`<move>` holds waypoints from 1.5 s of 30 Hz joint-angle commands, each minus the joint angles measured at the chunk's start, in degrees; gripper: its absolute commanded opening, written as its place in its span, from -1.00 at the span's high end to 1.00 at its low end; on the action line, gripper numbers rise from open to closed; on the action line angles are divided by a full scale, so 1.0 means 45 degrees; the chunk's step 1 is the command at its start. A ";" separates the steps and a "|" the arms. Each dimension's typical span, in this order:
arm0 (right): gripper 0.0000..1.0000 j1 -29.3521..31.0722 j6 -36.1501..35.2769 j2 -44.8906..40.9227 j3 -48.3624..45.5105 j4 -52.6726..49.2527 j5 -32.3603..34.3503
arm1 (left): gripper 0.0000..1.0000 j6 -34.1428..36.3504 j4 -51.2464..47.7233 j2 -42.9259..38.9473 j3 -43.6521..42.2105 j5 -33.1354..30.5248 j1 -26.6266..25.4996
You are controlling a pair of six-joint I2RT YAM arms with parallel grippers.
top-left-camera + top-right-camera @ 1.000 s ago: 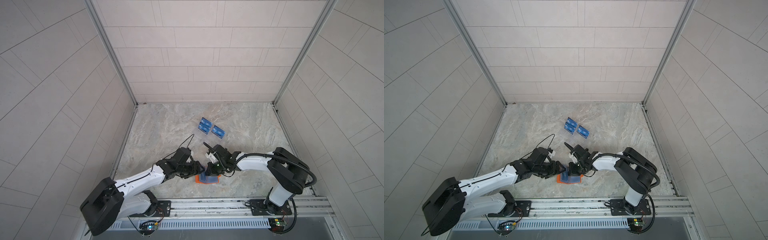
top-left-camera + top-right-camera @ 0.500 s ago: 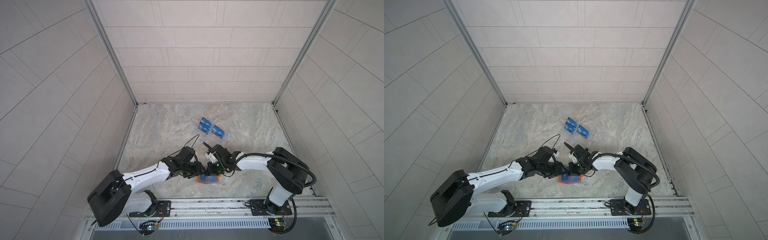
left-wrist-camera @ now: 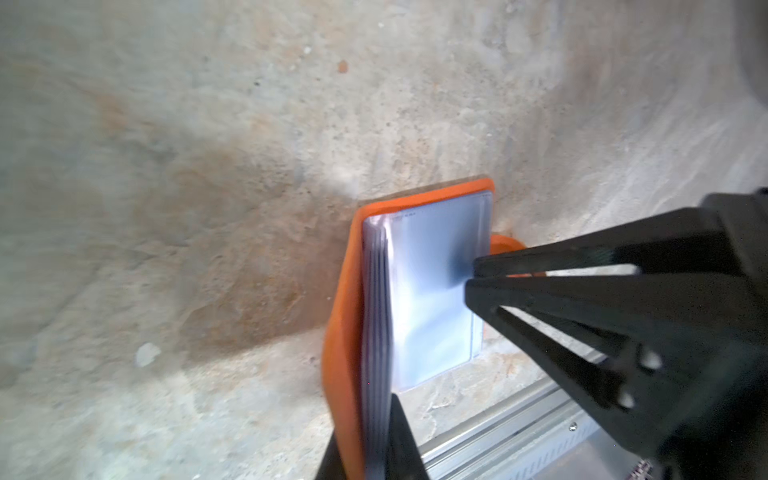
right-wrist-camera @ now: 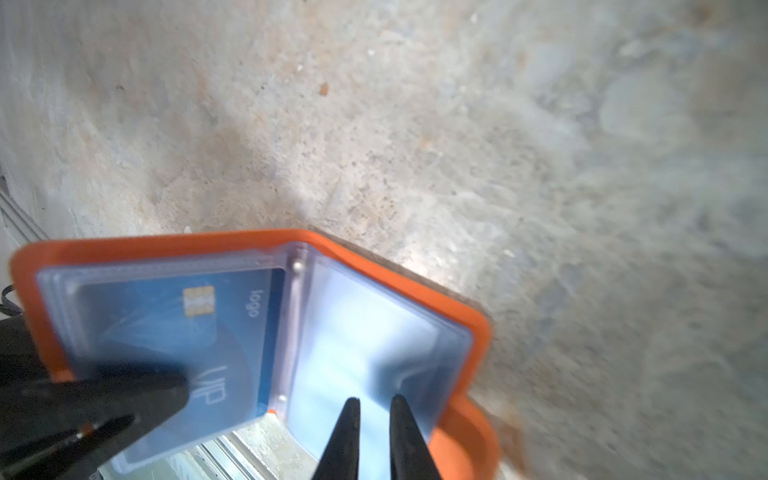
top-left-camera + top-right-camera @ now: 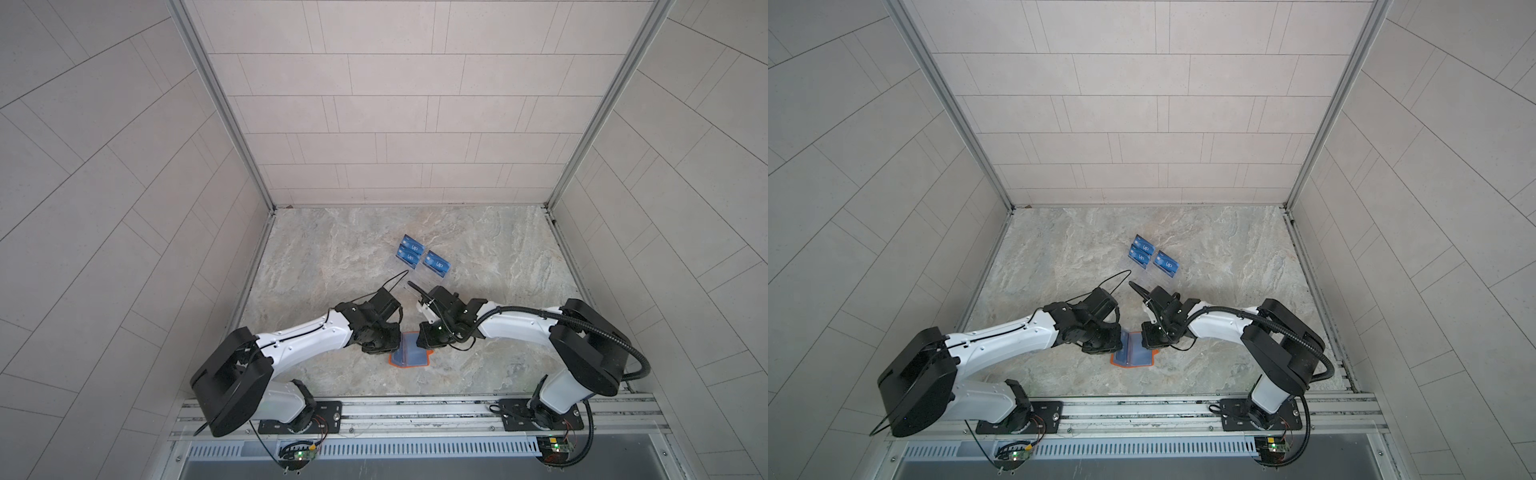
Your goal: Put the credit cards into the card holder
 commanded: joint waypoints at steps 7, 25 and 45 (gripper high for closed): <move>0.44 -0.0040 -0.0673 -0.0745 0.0039 -0.1158 0.1648 | 0.80 -0.0089 -0.2333 0.0084 0.0417 -0.1512 -0.0166; 0.27 -0.0196 -0.0466 -0.0454 -0.0357 0.0000 -0.0085 | 0.09 -0.0121 -0.2793 0.0354 0.1275 -0.1744 -0.0601; 0.81 -0.0245 -0.0431 -0.0373 -0.0616 0.0034 -0.0052 | -0.12 -0.0439 0.0220 -0.0232 0.1168 0.0394 -0.1076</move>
